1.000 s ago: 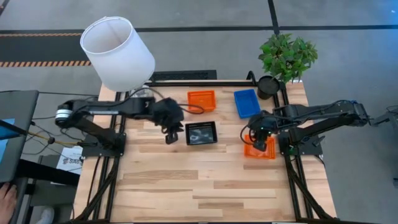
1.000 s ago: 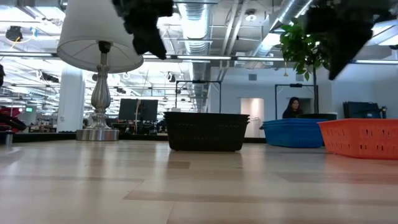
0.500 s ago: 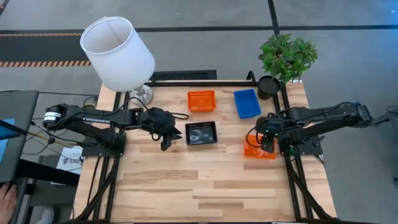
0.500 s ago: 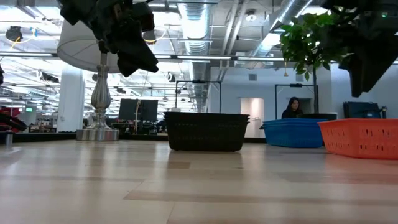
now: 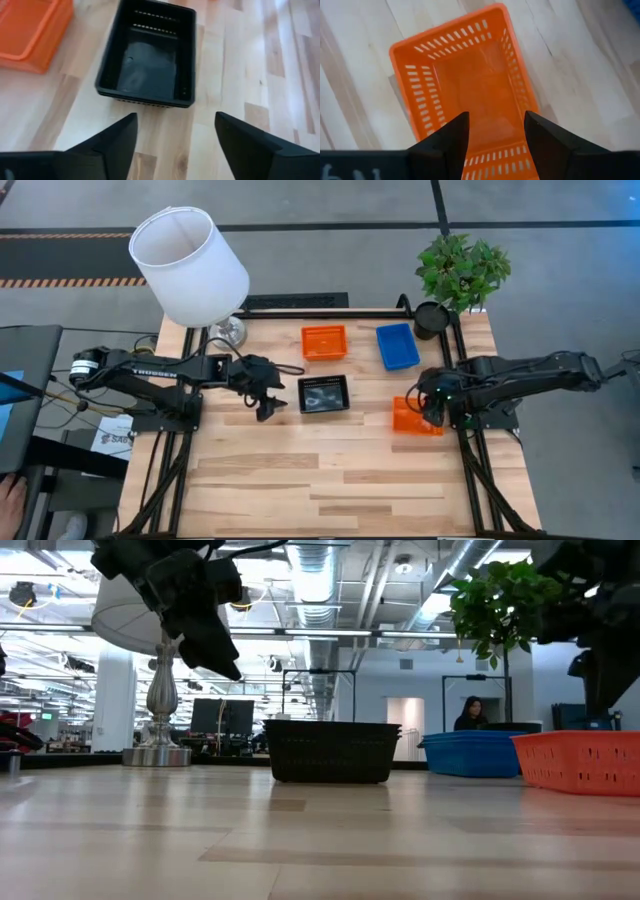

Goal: Stack baskets by color
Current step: Stack the orange bin on the top orange bin

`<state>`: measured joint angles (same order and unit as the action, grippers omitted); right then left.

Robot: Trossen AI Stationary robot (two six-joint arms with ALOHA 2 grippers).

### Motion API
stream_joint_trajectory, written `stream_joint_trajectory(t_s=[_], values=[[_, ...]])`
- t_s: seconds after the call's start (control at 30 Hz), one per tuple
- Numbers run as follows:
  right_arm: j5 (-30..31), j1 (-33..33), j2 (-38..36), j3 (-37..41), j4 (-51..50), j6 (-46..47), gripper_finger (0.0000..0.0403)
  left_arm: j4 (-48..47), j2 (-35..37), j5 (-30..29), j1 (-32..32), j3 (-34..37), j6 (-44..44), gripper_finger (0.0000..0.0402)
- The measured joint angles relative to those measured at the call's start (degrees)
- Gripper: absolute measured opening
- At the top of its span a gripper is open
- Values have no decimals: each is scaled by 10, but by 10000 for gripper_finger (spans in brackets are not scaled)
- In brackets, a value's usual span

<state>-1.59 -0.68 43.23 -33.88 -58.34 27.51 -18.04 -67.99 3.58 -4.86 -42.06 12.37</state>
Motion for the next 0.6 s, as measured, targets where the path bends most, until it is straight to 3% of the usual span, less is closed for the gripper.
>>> stream_joint_trajectory(t_s=[0.17, 0.6], values=[[15, 1, 39, 3, 15, 14, 208, -9, 0, 9, 0, 0, -14, 277], [21, 1, 191, -23, 25, 7, 203, -58, 0, -8, 0, 0, -11, 279]])
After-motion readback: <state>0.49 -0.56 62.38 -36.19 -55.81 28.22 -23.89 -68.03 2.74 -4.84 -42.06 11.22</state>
